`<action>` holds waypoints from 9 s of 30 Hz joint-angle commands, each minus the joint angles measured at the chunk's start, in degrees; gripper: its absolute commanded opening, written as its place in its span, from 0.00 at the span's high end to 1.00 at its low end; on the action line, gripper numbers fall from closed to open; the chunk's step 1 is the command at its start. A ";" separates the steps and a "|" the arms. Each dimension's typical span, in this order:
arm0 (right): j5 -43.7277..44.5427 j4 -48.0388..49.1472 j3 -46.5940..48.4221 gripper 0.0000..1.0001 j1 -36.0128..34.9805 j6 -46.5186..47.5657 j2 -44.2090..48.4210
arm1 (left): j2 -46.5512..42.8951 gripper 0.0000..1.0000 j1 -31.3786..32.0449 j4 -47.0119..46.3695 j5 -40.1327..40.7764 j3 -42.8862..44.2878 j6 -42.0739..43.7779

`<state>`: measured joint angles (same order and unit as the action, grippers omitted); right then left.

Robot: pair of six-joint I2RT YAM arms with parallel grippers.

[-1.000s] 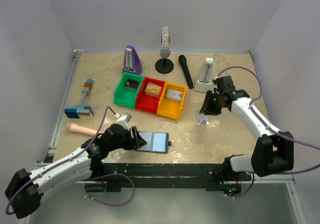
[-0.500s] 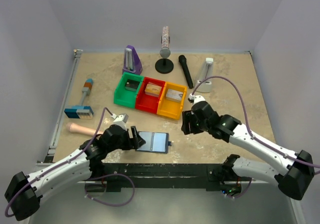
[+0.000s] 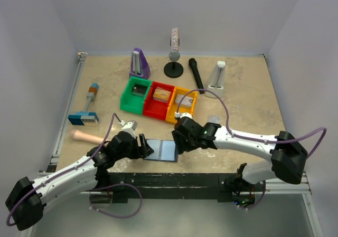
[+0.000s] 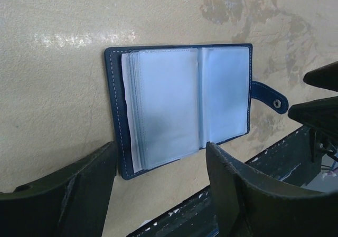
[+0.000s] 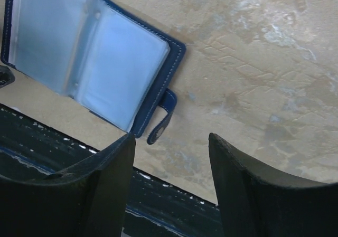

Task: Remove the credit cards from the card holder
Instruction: Remove the credit card from the card holder.

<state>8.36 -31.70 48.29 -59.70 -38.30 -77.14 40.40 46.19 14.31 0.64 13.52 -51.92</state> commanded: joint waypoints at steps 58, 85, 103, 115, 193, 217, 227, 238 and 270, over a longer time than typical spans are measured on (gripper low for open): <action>-6.08 -0.55 3.39 1.00 -0.77 -0.10 -4.77 | 8.91 0.36 -0.14 -6.40 -3.29 3.45 -1.08; -6.43 -0.82 3.91 1.00 -0.77 -0.19 -5.04 | 8.65 0.34 -0.14 -3.61 -0.93 3.09 -1.43; -6.51 -0.99 3.91 1.00 -0.77 0.07 -4.95 | 3.80 0.35 -0.23 -7.88 -3.36 1.95 -0.64; -6.60 -1.08 4.27 1.00 -0.77 0.25 -5.21 | 8.11 0.36 -0.14 -8.16 -3.46 1.34 -0.90; -8.18 0.41 4.09 1.00 -0.77 0.60 -6.18 | 13.21 0.35 0.48 -23.10 -17.26 3.88 2.35; -0.28 -7.75 2.25 0.82 -0.77 -0.63 -3.46 | 4.86 0.36 0.04 -6.75 -3.72 -0.25 1.65; 6.31 -15.49 6.81 0.48 -0.77 1.03 4.71 | 0.21 0.36 -0.14 -3.23 -3.02 1.33 2.00; -13.08 12.25 -0.03 0.63 -0.77 3.24 11.14 | 0.99 0.40 -0.14 -7.44 -2.49 2.04 1.91; -28.31 37.94 -6.72 0.64 6.70 -15.92 -12.41 | 13.82 1.00 -0.14 -17.03 -0.91 0.19 -0.02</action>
<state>-17.82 1.96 42.09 -53.54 -52.31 -88.90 53.80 46.19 -2.04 -1.43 13.45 -51.51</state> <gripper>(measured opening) 0.354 0.012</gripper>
